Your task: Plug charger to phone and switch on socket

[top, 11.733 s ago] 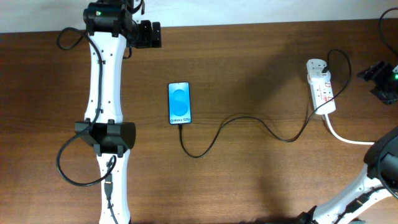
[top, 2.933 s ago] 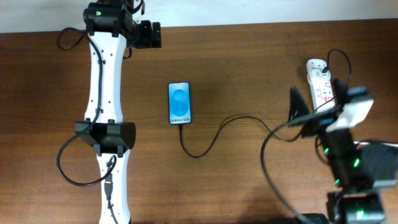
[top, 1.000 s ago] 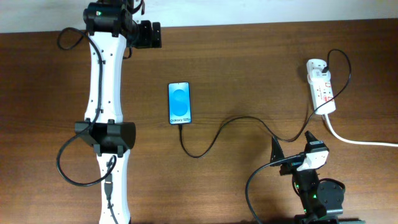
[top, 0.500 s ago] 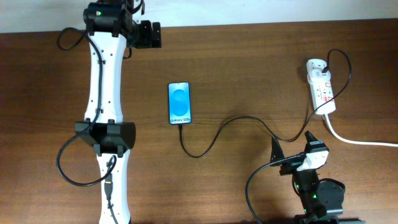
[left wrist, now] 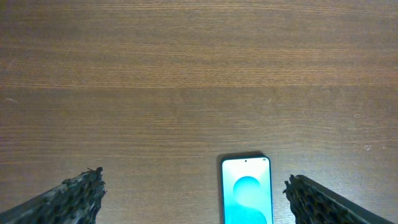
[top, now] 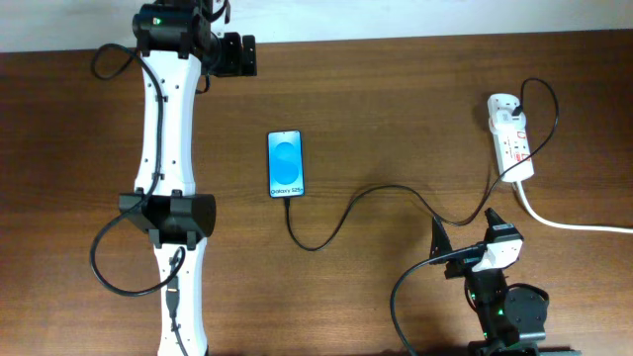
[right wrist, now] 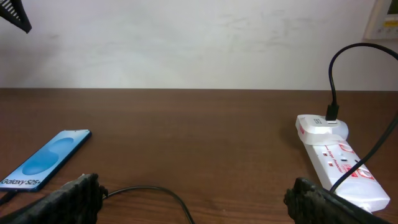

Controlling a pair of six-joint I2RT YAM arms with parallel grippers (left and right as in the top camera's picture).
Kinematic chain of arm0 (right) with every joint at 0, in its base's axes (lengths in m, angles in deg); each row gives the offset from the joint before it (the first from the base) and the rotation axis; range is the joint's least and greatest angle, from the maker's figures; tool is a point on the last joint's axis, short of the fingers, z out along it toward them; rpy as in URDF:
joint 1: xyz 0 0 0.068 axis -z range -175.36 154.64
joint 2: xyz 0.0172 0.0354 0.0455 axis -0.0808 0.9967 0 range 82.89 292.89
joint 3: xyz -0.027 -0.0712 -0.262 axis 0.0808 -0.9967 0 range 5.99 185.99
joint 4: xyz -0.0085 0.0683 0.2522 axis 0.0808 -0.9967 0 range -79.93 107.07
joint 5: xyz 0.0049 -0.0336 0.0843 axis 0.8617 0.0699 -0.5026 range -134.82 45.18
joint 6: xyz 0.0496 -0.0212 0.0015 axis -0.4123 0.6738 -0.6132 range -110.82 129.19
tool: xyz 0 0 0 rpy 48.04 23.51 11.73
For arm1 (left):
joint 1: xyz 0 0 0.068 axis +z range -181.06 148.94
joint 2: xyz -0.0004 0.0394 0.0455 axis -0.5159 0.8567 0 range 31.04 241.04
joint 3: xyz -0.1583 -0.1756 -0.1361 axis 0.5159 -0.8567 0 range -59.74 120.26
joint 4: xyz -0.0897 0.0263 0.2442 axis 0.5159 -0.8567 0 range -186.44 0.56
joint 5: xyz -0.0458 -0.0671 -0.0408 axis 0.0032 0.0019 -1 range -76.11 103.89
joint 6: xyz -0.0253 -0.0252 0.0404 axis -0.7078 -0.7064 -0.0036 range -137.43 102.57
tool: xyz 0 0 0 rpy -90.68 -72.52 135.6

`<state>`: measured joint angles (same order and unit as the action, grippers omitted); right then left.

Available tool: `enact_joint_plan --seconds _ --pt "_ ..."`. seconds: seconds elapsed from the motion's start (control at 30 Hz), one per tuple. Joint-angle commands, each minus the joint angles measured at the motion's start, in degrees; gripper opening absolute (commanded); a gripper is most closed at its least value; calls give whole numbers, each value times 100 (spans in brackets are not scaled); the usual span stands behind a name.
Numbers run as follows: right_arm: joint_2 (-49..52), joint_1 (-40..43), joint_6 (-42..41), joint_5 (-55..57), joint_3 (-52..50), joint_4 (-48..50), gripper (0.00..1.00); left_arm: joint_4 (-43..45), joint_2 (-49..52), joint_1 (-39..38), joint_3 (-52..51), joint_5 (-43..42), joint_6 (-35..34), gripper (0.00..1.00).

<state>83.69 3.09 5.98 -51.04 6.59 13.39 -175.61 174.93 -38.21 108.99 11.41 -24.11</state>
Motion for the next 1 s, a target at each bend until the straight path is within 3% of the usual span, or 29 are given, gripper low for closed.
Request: enact_joint_plan --seconds 0.0,0.47,0.63,0.77,0.97 --pt "-48 -42 -20 70 -28 -42 98 -44 -33 -9 83 129 -9 99" --pt "-48 -42 -20 70 -28 -42 98 -245 -33 -17 83 254 2 99" --pt "-48 -42 -20 70 -28 -42 98 13 -96 -39 83 435 398 99" --pt "-48 -42 -20 70 -28 -42 98 83 -555 -177 83 1248 398 99" --pt "-48 -42 -20 70 -28 -42 99 409 -1338 -179 83 1285 560 99"
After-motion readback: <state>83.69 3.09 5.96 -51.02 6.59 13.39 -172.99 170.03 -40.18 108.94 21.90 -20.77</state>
